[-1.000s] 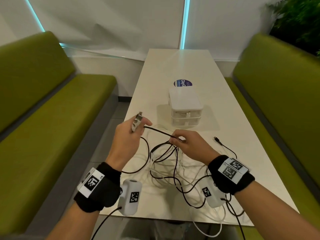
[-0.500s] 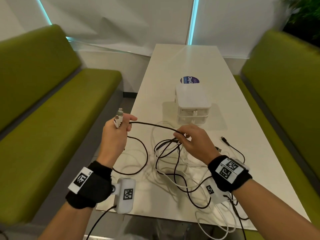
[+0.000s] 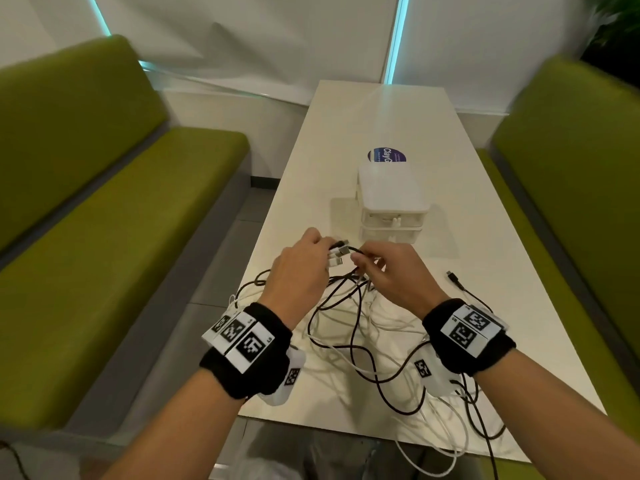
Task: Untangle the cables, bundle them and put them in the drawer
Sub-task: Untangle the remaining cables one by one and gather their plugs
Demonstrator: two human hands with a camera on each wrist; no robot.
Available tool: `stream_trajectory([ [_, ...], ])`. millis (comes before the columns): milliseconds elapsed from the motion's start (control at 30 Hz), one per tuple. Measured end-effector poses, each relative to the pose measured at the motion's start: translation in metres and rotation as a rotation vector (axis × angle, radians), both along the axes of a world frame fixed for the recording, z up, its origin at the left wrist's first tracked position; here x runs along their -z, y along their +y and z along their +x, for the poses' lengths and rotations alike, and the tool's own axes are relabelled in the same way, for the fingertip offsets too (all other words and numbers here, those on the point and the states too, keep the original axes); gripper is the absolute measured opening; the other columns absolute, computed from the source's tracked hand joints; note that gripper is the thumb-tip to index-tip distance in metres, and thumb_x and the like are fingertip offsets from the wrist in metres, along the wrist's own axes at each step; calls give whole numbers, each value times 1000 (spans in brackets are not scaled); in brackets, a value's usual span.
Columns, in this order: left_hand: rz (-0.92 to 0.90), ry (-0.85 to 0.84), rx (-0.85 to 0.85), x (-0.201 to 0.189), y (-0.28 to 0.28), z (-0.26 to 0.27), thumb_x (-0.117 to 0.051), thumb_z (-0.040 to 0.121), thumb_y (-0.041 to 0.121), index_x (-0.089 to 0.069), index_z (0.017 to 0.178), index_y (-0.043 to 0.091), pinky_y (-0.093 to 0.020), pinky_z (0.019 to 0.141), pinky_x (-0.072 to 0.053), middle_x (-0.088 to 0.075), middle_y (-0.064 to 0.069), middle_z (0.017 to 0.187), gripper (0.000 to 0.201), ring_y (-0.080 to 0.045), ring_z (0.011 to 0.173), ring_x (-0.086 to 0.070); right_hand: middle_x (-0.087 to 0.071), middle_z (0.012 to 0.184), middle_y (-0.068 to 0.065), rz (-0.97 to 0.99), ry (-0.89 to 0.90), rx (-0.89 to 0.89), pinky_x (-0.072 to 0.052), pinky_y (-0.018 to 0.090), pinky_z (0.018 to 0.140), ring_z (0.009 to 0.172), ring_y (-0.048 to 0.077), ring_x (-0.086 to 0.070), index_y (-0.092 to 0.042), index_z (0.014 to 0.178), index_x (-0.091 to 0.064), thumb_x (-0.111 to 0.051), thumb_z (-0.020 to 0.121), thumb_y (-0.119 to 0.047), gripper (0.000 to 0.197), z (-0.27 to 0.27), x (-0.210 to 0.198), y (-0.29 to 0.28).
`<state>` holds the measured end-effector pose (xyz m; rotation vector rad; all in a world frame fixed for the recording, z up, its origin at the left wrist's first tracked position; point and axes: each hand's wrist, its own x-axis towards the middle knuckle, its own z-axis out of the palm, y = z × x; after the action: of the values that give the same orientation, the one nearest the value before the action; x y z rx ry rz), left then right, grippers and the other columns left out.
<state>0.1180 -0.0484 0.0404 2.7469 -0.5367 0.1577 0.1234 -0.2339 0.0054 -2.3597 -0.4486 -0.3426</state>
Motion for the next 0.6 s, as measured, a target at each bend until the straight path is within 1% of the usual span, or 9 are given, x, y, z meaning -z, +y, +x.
stream_trajectory([
  [33,6,-10,-17,1,1,2,-45,97,9,-56,125,22,-42,71,-48,-51,0,108,33,-29,79,-59,-69,70,-7,-10,1,-4,-52,38,66,67,9,-61,-17,78,-64,-59,96,-28,22,0,2,-1],
  [100,-36,-73,-15,-3,2,3,-46,97,10,-60,114,19,-39,69,-47,-54,2,104,24,-27,79,-60,-68,73,-6,-39,23,-7,-51,39,69,70,12,-59,-19,80,-64,-61,95,-31,20,1,7,-2],
  [167,-155,-148,-15,-11,4,2,-47,96,7,-63,106,17,-39,69,-47,-57,2,103,21,-25,80,-61,-65,74,-3,-71,59,5,-50,42,71,72,16,-57,-20,79,-62,-60,94,-35,22,1,12,0],
  [233,-292,-212,-29,-23,6,1,-47,94,4,-65,100,14,-39,70,-48,-60,2,101,21,-21,81,-61,-63,73,0,-77,67,3,-49,44,71,73,18,-56,-17,78,-61,-59,95,-35,24,1,14,2],
  [300,-385,-261,-46,-33,10,1,-46,93,2,-65,94,14,-31,68,-42,-60,2,98,22,-16,82,-58,-64,71,-2,-33,63,-15,-50,45,71,73,18,-58,-19,77,-61,-60,95,-36,25,1,11,2],
  [400,-492,-279,-90,-37,17,7,-45,94,1,-59,86,22,-21,65,-33,-55,8,94,27,-10,77,-52,-68,72,-4,84,88,-22,-53,45,73,73,17,-65,-20,79,-65,-61,93,-40,25,4,2,2],
  [433,-536,-271,-114,-35,20,8,-45,95,1,-59,85,21,-20,64,-33,-57,8,95,27,-10,79,-53,-68,71,-4,126,91,-16,-53,45,73,73,18,-65,-19,79,-66,-61,92,-41,26,6,-1,2],
  [500,-637,-255,-169,-30,25,11,-46,97,3,-61,86,21,-23,66,-40,-61,5,97,26,-11,84,-57,-67,69,-4,196,60,-4,-53,44,71,71,18,-65,-17,77,-68,-61,90,-39,27,7,-5,4],
  [600,-729,-269,-217,-25,30,10,-48,98,7,-56,82,29,-27,71,-45,-64,2,94,29,-11,82,-57,-65,69,-5,227,2,3,-50,37,64,68,16,-61,-16,77,-69,-64,92,-28,19,6,-1,11],
])
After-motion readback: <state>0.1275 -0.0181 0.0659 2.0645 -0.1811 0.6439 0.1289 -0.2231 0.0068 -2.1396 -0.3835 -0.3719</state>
